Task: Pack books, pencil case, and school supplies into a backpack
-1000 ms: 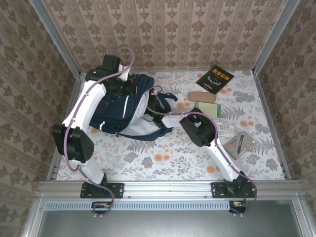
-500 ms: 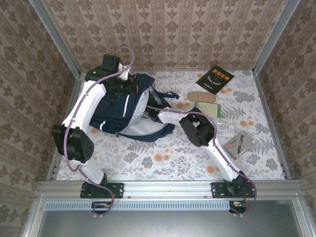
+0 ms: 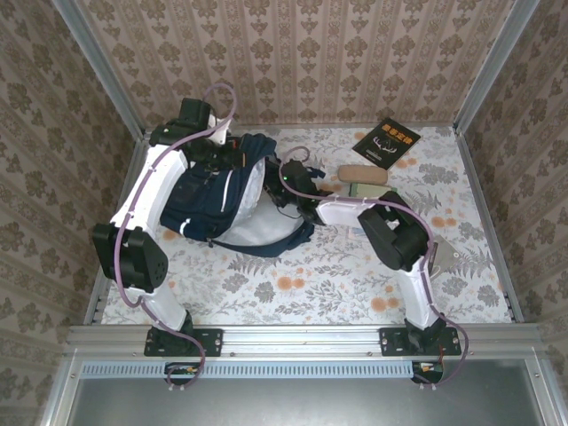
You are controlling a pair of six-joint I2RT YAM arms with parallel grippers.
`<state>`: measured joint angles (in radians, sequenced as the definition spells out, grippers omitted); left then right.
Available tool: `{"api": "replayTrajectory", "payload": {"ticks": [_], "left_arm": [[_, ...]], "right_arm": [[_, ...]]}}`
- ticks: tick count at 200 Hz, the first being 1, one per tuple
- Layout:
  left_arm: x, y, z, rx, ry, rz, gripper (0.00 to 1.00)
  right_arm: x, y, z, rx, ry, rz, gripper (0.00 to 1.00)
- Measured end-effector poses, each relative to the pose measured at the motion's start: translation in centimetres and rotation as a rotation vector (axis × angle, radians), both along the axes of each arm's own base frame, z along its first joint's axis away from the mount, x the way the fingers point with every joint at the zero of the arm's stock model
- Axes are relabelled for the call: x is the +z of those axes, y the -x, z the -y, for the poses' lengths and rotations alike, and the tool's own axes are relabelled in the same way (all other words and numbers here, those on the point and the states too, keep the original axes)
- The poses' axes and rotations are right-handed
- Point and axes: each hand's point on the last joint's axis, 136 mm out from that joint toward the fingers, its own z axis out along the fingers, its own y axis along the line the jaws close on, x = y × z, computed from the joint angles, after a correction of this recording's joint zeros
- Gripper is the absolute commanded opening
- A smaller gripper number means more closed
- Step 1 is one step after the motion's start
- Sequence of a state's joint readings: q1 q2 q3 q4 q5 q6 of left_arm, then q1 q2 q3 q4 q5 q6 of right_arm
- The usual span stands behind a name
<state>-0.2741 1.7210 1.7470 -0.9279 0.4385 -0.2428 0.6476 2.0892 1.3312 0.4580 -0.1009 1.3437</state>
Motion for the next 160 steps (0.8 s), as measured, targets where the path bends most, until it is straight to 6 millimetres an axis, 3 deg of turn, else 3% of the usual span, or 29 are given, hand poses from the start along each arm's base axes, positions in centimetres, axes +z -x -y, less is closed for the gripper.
{"api": "replayTrajectory", "payload": {"ticks": [39,74,94,122,142,160], "left_arm": [[-1.6,0.4,-0.3,-0.012,-0.025,-0.025,0.00],[-3.9,1.2,-1.0,-0.024,-0.079,-0.058,0.00],[-5.3,1.9,-1.6,-0.031,-0.114,-0.075,0.00],[-6.3,2.4,-2.0,-0.032,-0.137,-0.088,0.00],[-6.7,2.6,-1.8,-0.037,-0.133,-0.089,0.00],[-7.0,2.7,-1.4,-0.047,-0.132,-0.087,0.00]], "right_arm": [[2.4,2.8,4.8,0.035,0.116,0.042,0.60],[4.6,3.4,11.5,-0.005,0.289,0.106,0.59],[4.9,2.2,16.8,-0.080,0.386,0.108,0.59],[3.1,0.1,24.2,-0.174,0.546,0.040,0.58],[2.4,-2.0,27.9,-0.213,0.628,-0.010,0.47],[2.1,-4.6,30.2,-0.244,0.682,-0.041,0.24]]}}
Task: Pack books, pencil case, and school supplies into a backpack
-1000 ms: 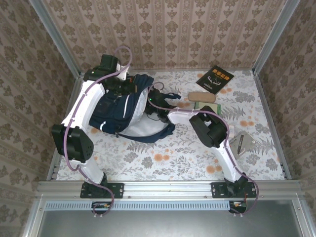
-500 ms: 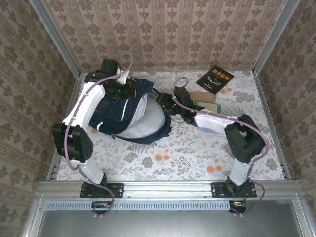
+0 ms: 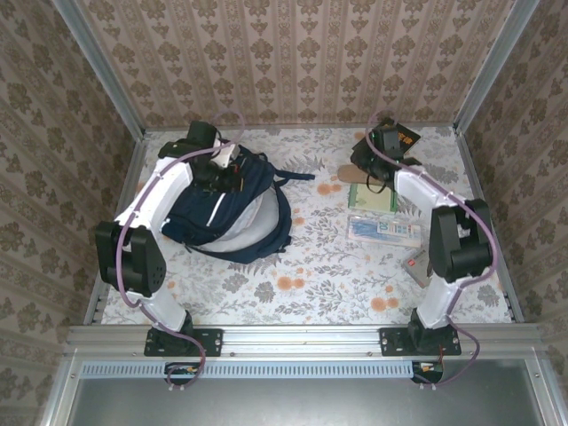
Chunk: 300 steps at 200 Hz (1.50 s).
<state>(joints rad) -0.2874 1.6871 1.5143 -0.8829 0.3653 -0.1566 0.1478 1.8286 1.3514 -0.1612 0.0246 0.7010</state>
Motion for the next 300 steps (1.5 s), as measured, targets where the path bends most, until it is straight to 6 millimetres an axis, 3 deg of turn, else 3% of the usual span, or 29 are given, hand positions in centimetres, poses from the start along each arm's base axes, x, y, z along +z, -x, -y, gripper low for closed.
{"api": "replayTrajectory", "payload": {"ticks": [32,81,133,176,209,236,273,300], "left_arm": [[-0.1,0.2,0.4,-0.011,-0.007,0.003,0.00],[-0.2,0.3,0.6,-0.016,-0.022,0.008,0.00],[-0.5,0.2,0.8,-0.019,-0.023,0.001,0.00],[-1.1,0.3,1.1,-0.029,-0.028,-0.014,0.00],[-1.4,0.3,1.2,-0.030,-0.028,-0.022,0.00],[-1.4,0.2,1.3,-0.027,-0.027,-0.028,0.00],[-1.7,0.0,1.4,-0.025,-0.029,-0.034,0.04],[-2.0,-0.1,1.4,-0.017,-0.033,-0.045,0.11]], "right_arm": [[-1.3,-4.0,3.2,-0.075,0.060,-0.037,0.08],[-5.9,-8.2,6.9,-0.143,0.077,-0.146,0.07],[-10.3,-9.3,8.2,-0.164,0.070,-0.272,0.07],[-10.6,-10.6,7.5,-0.155,0.041,-0.310,0.07],[-10.8,-10.2,5.1,-0.099,0.016,-0.329,0.07],[-11.0,-9.6,0.6,-0.006,-0.010,-0.336,0.08],[-11.2,-5.9,-7.1,0.166,-0.046,-0.373,0.08],[-11.3,-2.4,-10.9,0.264,-0.079,-0.407,0.08]]}}
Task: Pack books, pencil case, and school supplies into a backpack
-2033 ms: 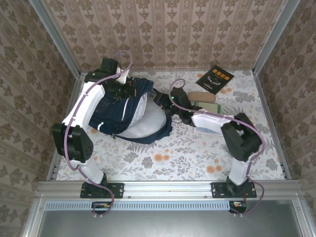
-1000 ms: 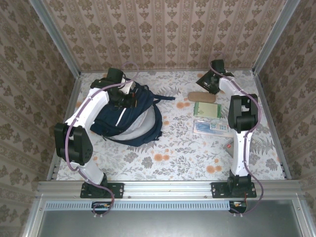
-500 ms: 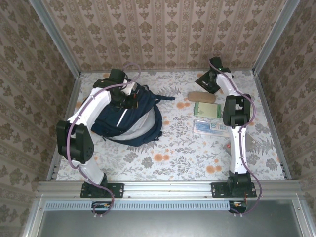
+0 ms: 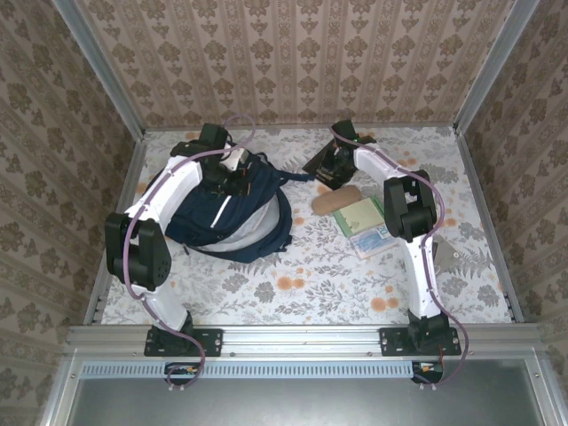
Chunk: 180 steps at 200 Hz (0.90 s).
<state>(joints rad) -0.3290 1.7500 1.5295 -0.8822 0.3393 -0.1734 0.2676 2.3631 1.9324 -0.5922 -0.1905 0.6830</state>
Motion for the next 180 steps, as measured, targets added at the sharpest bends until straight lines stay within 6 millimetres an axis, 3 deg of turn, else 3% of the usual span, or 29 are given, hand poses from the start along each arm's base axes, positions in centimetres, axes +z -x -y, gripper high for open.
{"api": "replayTrajectory", "payload": {"ticks": [43,71,92,121,154,180], "left_arm": [[-0.6,-0.5,-0.3,0.033,-0.003,-0.012,0.12],[-1.2,-1.2,-1.3,0.074,-0.025,-0.016,0.07],[-1.9,-1.9,-2.5,0.107,-0.059,-0.018,0.10],[-2.2,-2.5,-4.1,0.141,-0.080,-0.015,0.15],[-2.2,-2.4,-3.7,0.117,-0.079,-0.010,0.13],[-2.1,-2.1,-3.1,0.083,-0.082,-0.003,0.27]], "right_arm": [[-0.2,4.3,-2.2,0.082,-0.043,-0.048,0.08],[-0.3,6.8,-1.8,0.105,-0.050,-0.071,0.08],[-0.3,8.5,-1.3,0.124,-0.037,-0.086,0.08],[-0.4,9.9,-0.8,0.155,-0.021,-0.091,0.12],[-0.3,11.0,-0.5,0.177,-0.011,-0.096,0.20],[0.2,11.0,-0.6,0.178,-0.012,-0.086,0.32]]}}
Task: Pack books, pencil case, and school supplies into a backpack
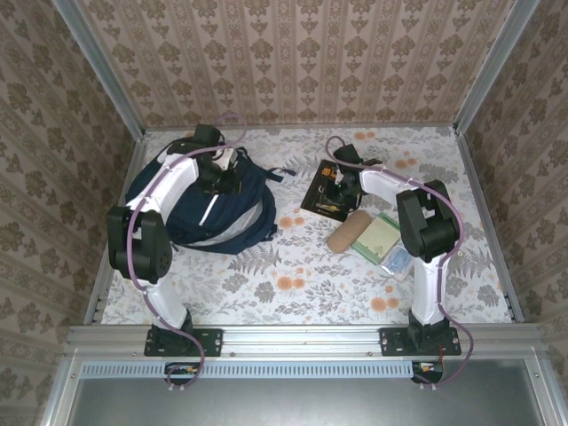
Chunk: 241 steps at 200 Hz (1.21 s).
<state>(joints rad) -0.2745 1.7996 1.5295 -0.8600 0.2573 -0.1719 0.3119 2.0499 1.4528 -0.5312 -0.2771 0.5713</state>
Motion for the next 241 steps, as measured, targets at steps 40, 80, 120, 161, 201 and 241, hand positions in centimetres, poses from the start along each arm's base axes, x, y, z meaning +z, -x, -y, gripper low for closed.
{"api": "replayTrajectory", "payload": {"ticks": [40,80,120,161,201,241], "left_arm": [[0.9,0.2,1.9,-0.003,0.054,0.007,0.46],[3.3,-1.7,6.3,0.025,0.198,0.098,0.48],[3.2,-3.6,12.4,-0.024,0.308,0.119,0.48],[-1.8,-5.1,16.7,-0.056,0.331,0.053,0.49],[-5.1,-6.0,19.6,-0.089,0.338,0.012,0.49],[-6.5,-6.6,21.6,-0.114,0.336,0.004,0.49]], "right_arm": [[1.0,0.4,1.4,-0.028,0.038,0.016,0.43],[2.1,0.2,4.8,-0.142,0.057,0.099,0.50],[1.6,-0.3,8.2,-0.274,0.081,0.180,0.48],[2.2,-2.9,9.1,-0.330,0.067,0.263,0.46],[-0.1,-4.5,9.1,-0.352,0.071,0.236,0.45],[-0.7,-4.9,9.2,-0.373,0.066,0.221,0.46]]}}
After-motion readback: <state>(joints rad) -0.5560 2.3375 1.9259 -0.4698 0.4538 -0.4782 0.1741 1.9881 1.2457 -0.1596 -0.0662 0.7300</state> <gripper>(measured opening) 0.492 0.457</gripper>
